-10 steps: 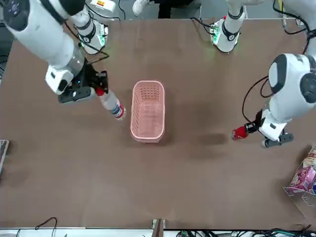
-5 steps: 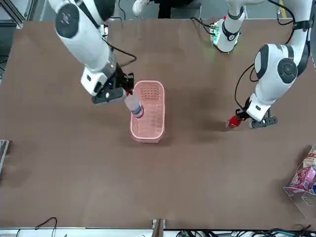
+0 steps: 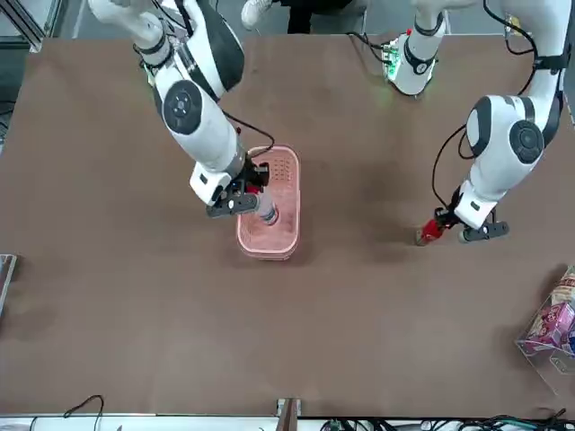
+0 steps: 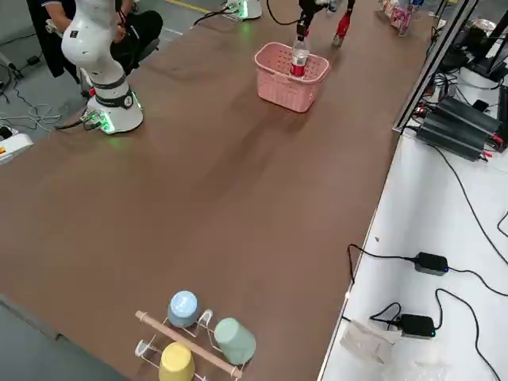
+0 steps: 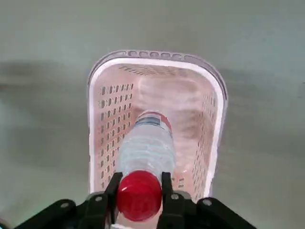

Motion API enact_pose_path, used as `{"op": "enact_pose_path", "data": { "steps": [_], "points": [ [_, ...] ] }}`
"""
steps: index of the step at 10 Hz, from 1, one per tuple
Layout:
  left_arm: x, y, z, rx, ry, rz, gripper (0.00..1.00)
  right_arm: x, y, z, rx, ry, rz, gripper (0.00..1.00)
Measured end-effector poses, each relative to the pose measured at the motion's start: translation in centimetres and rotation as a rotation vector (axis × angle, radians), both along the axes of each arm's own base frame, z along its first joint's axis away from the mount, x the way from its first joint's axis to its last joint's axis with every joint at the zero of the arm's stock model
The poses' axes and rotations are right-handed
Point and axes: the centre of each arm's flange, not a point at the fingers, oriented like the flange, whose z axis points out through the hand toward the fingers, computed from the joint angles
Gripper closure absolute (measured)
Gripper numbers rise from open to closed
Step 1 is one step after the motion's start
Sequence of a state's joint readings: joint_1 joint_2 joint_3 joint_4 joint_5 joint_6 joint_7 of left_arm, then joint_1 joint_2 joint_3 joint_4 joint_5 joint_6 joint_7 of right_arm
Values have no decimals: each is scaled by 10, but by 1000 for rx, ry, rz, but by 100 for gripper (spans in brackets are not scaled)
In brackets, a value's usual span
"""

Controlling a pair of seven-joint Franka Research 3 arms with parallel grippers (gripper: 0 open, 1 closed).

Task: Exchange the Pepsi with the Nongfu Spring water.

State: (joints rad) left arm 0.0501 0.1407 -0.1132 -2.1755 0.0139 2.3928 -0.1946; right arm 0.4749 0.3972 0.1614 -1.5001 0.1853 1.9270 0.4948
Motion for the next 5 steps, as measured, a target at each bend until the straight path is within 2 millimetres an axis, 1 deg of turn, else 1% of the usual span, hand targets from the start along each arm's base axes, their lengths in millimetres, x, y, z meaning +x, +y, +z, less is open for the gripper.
{"op": "enact_pose_path", "data": {
  "steps": [2, 3, 4, 5],
  "points": [
    [0, -1, 0, 2, -1, -9, 66, -11, 8, -50, -18, 12, -7, 63],
    [0, -1, 0, 3, -2, -24, 62, -15, 7, -69, -35, 23, -5, 63],
    [1, -2, 2, 4, -5, -42, 56, -15, 6, -76, -40, 27, -6, 63],
    [2, -2, 5, 5, -9, -49, 44, -15, 6, -73, -38, 24, -6, 63]
  ]
}}
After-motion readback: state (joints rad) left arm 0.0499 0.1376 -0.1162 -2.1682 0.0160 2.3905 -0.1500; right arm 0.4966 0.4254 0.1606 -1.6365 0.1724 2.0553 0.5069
